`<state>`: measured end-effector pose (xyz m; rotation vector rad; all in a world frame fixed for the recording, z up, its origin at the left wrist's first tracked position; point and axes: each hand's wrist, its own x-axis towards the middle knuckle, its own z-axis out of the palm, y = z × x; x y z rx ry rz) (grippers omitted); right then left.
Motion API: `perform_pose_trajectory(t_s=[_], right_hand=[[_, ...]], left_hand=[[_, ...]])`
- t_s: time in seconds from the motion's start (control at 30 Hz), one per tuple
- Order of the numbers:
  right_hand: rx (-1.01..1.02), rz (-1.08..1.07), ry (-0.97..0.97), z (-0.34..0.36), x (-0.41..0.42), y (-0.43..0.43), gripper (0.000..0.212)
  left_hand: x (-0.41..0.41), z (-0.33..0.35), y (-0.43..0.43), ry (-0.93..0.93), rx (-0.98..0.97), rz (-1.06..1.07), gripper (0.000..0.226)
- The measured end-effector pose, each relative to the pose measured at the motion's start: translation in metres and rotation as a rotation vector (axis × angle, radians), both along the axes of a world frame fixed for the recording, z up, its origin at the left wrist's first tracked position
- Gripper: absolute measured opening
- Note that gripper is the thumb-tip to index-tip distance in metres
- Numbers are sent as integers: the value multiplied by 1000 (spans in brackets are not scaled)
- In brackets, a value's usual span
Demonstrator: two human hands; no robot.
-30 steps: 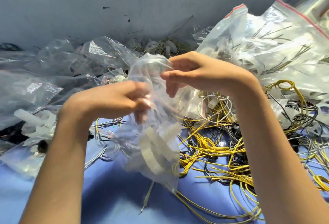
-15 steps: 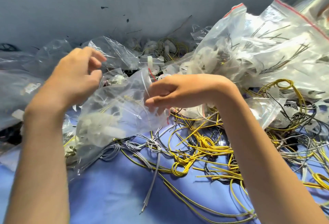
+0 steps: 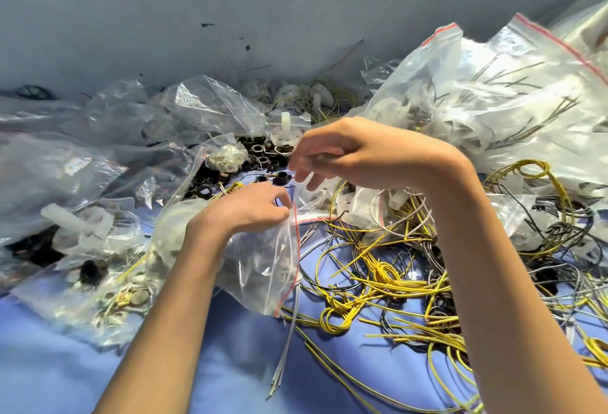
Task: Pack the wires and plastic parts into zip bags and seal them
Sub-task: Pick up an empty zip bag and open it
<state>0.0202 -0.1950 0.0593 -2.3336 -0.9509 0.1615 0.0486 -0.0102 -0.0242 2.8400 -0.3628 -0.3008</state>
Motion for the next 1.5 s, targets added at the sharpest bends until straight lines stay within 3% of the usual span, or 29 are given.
perform_pose_trajectory(t_s=[0.17,0.33,0.43,0.53,0.67,0.8,0.87,1.03,1.17,1.27,1.37,1.5], right_hand=[[-10,-7,7,3,-2,-1,20],[-20,-22,-9,2,-2,-3,21],[-12,-39,-11,2,-1,-6,20],[5,-59,-17,3,0,-9,19],[20,-94,-29,4,2,-14,19],[55,-134,-34,3,5,-16,19],[90,-159,-66,3,7,-16,18],[154,-259,-267,2,12,-13,18],[182,-244,-349,1,14,-11,34],[156,-244,-340,-2,14,-11,22],[271,-222,-217,-4,15,-13,20],[383,-266,-269,0,16,-10,27]], left_hand=[[-7,-3,-2,104,30,-1,60],[-5,-6,2,61,-82,50,34],[-4,-1,6,-44,-139,85,39],[-2,8,11,-167,-125,135,23],[-7,25,15,-408,-158,262,30],[-13,44,11,-712,-363,379,20],[-17,52,9,-777,-493,351,20],[-35,65,-4,-672,-747,135,20],[-44,72,-16,-567,-909,16,28],[-48,73,-19,-535,-1008,-54,36],[-47,73,-15,-527,-967,-30,34],[-43,70,-12,-482,-787,65,27]])
